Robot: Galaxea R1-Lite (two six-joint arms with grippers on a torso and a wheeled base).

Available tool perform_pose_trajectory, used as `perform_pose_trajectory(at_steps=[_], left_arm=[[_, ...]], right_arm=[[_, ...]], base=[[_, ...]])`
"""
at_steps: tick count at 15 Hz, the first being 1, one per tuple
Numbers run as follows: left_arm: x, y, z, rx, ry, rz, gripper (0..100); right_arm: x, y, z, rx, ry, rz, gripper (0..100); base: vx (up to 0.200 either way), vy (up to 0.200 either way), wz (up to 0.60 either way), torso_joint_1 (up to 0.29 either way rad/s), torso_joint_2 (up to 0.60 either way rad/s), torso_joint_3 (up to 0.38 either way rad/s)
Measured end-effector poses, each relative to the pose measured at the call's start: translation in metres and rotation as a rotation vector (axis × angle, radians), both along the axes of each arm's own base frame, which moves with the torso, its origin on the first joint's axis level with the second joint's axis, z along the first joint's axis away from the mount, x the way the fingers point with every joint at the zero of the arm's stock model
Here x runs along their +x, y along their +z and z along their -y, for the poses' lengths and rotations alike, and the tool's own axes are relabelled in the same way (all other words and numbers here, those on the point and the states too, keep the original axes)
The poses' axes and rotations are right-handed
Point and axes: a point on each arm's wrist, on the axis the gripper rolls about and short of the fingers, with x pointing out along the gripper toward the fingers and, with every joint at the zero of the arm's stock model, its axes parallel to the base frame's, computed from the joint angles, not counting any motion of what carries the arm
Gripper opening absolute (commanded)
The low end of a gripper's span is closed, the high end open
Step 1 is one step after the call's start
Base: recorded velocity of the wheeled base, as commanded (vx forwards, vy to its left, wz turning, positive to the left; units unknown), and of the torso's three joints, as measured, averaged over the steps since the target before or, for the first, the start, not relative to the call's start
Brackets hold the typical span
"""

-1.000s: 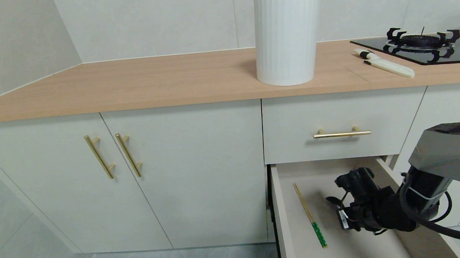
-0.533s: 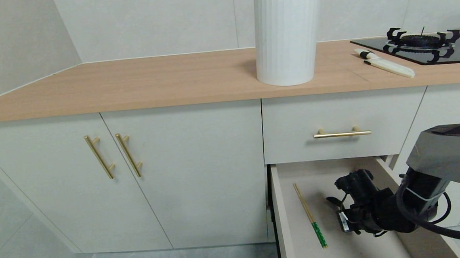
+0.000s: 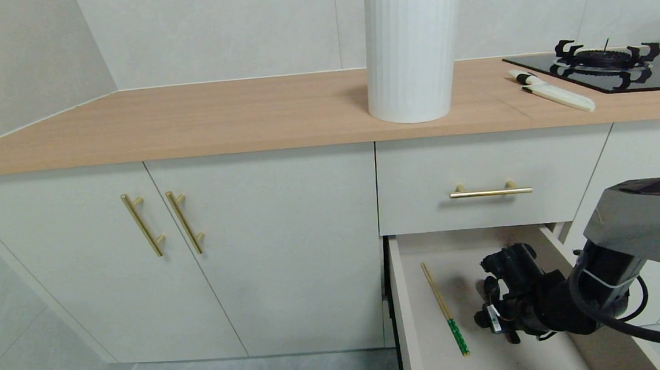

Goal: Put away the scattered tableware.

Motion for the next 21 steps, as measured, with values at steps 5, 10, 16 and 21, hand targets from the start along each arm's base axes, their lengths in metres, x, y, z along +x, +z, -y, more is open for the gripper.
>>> perform_pose_trajectory(at_steps=[5,10,16,21], left_arm=[[0.000,0.000,0.000,0.000,0.000,0.000,100],[0.000,0.000,0.000,0.000,0.000,0.000,100],[0.000,0.000,0.000,0.000,0.000,0.000,100],[0.000,0.000,0.000,0.001,-0.001,0.000,100]], right_arm=[[-0.003,0.007,0.000,0.006,-0.006,0.015,100],[-0.022,0.043,0.006,0.019,0.004,0.064,100],[-0.069,0.109,0.018,0.008,0.081,-0.016,100],[-0.099,0.152,0.024,0.015,0.158,-0.033,100]], base=[[0.000,0.000,0.00,0.000,0.00,0.000],[0.000,0.000,0.00,0.000,0.00,0.000],[0.000,0.000,0.00,0.000,0.00,0.000],[0.000,0.000,0.00,0.000,0.00,0.000]])
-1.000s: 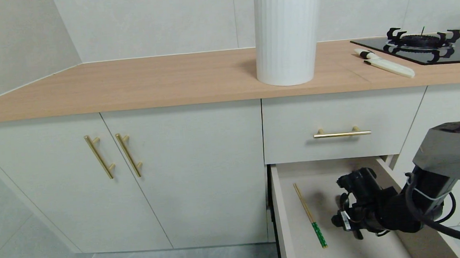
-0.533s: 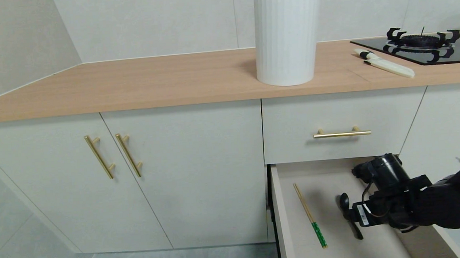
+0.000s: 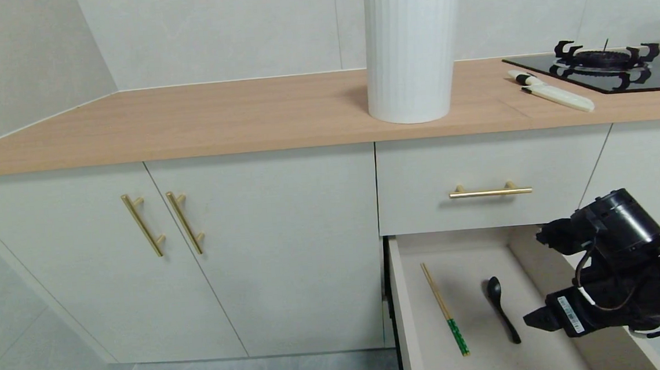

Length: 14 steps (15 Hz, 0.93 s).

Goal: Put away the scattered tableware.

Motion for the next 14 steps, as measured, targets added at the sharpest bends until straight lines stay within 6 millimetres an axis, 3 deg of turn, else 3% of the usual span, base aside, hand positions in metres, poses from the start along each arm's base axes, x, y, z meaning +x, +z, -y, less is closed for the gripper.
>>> perform_pose_trajectory(at_steps=[6,14], left_arm=[[0.0000,0.0000,0.0000,0.000,0.000,0.000,100],[0.0000,-0.0001,0.0000,0.000,0.000,-0.001,100]], right_arm=[[-0.0059,0.0073,-0.0013,0.010,0.015,0.025,100],[-0.0084,0.0070,-0.0023,0.004,0.024,0.013,100]], base=[[0.000,0.000,0.00,0.000,0.00,0.000],[-0.200,0.000,0.00,0.004,0.00,0.002]])
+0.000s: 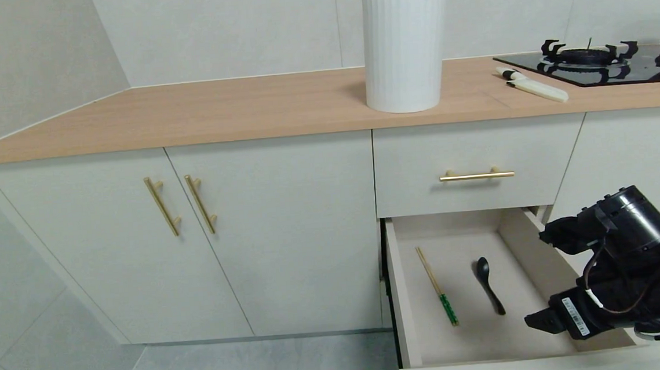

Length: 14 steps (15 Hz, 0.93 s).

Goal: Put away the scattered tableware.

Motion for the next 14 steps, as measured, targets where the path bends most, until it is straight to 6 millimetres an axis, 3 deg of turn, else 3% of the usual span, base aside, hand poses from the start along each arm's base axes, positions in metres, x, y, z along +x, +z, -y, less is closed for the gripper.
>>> perform_pose_trajectory(at_steps=[6,14], left_arm=[[0.000,0.000,0.000,-0.002,0.000,0.001,100],[0.000,0.000,0.000,-0.001,0.000,0.001,100]], right_arm=[[-0.004,-0.002,-0.003,-0.013,0.017,-0.031,100],[-0.034,-0.011,-0.024,-0.088,0.183,-0.202,100]], base=[[-0.033,0.000,0.00,0.000,0.00,0.000],[0.000,0.000,0.00,0.000,0.00,0.000]])
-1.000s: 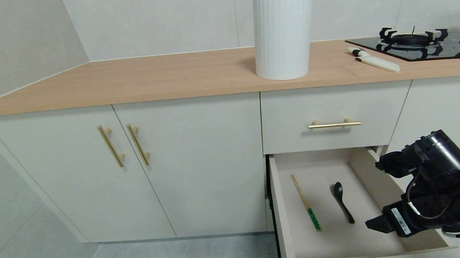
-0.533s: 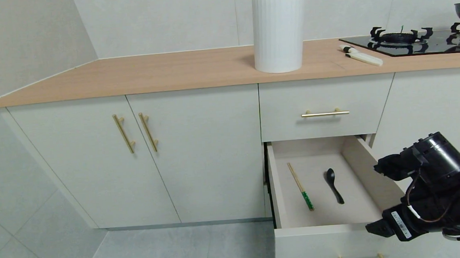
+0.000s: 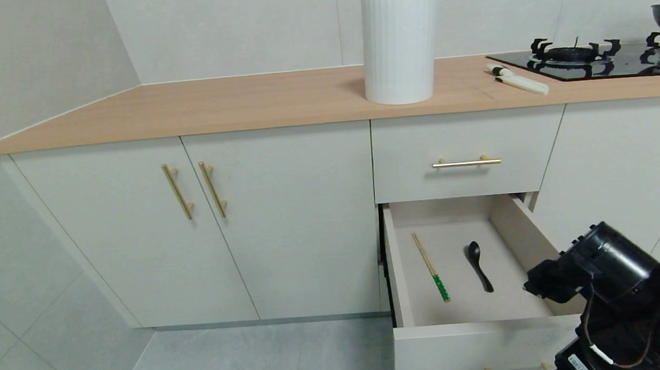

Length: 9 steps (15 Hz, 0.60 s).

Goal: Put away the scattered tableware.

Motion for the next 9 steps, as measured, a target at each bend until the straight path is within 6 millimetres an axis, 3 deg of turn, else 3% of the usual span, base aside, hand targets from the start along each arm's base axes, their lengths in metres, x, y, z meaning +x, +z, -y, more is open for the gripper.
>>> perform_pose_trajectory(at_steps=[4,9], left_arm=[[0.000,0.000,0.000,0.000,0.001,0.000,100],[0.000,0.000,0.000,0.000,0.000,0.000,100]], right_arm=[[0.003,-0.016,-0.010,-0.039,0.031,-0.065,100],[0.028,-0.034,-0.023,-0.034,-0.077,-0.096,100]], base=[[0.000,0.000,0.00,0.000,0.00,0.000],[0.000,0.000,0.00,0.000,0.00,0.000]])
